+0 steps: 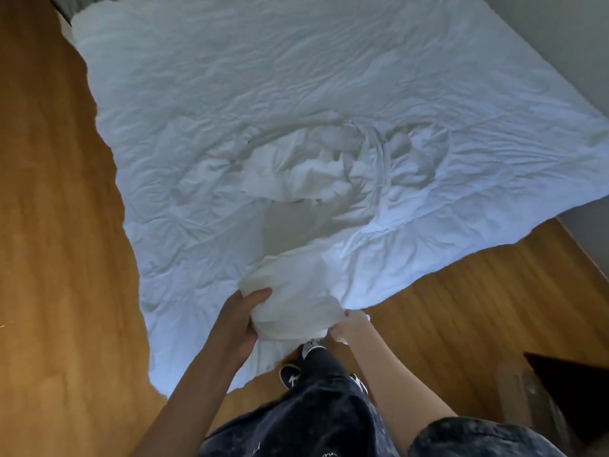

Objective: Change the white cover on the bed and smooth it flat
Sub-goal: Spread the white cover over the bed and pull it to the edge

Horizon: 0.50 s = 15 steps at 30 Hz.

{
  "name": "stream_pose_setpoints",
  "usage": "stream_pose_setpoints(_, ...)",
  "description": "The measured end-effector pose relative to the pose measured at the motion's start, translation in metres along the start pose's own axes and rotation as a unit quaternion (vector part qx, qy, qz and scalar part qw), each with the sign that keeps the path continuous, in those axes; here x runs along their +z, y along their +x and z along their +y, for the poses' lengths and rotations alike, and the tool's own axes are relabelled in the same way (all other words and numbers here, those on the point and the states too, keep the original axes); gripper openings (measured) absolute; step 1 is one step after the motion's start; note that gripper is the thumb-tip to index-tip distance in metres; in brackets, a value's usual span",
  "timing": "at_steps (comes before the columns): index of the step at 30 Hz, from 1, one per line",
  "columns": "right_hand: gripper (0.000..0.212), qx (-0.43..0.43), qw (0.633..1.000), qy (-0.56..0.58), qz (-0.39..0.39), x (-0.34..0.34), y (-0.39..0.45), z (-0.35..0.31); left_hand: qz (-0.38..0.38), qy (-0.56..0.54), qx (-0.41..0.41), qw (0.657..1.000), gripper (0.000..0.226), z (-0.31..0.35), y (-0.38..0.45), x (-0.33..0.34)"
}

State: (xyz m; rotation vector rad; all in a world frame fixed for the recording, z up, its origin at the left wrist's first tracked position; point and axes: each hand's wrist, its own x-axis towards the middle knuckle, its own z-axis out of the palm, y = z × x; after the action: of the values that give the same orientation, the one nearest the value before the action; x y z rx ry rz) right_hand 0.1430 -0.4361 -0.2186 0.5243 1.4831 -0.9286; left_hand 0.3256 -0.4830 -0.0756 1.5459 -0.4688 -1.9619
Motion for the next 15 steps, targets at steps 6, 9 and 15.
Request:
stream_pose_setpoints(6,0.019,0.04,0.969,0.221,0.098,0.027,-0.027,-0.007,0.027,0.043,0.006,0.999,0.024,0.04,0.027,-0.07)
stream_pose_setpoints(9,0.02,-0.014,0.953,0.267,0.145,0.038,-0.038,-0.001,0.03,0.056,-0.006,0.998,0.022,0.051,0.045,-0.103)
stream_pose_setpoints(15,0.039,-0.097,0.904,0.332,0.251,0.073,-0.051,0.094,0.039,0.108,-0.02,0.993,0.023,0.061,0.094,-0.184)
